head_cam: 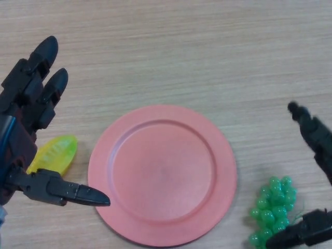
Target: Pick up the green grapes and place it on the plate
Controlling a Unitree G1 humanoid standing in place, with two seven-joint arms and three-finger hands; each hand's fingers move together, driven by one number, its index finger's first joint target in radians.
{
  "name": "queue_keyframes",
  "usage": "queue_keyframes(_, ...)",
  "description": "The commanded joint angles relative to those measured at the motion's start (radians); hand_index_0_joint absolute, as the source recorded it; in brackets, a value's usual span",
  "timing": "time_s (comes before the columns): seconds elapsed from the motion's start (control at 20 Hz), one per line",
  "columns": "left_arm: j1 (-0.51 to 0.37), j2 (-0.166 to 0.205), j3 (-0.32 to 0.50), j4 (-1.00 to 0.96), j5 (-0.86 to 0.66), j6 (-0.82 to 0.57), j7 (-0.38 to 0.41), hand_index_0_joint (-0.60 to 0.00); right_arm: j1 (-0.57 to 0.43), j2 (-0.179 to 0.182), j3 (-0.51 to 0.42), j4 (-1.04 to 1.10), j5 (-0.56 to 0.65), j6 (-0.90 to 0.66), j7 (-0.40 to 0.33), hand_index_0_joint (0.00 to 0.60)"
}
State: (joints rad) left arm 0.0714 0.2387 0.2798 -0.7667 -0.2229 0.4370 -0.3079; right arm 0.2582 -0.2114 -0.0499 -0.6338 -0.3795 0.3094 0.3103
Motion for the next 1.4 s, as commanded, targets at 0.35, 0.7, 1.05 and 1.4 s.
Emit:
queue_keyframes(0.35,-0.045,0.046,0.014,-0.081,0.028,-0.098,-0.011,0.000,-0.039,-0.006,-0.016,0.259,-0.088,-0.329,-0.229,0.000)
queue_keyframes(0.7,-0.014,0.022,-0.003,-0.089,0.027,-0.136,-0.007,0.000,-0.070,-0.009,0.069,0.426,-0.097,-0.413,-0.383,0.000)
queue_keyframes(1.05,0.001,0.016,0.014,-0.085,0.015,-0.141,-0.004,0.000,-0.077,-0.026,0.082,0.535,-0.155,-0.435,-0.413,0.600)
queue_keyframes(1.4,0.013,0.009,0.004,-0.077,0.025,-0.168,-0.006,0.000,-0.087,-0.021,0.047,0.367,-0.077,-0.332,-0.292,0.600)
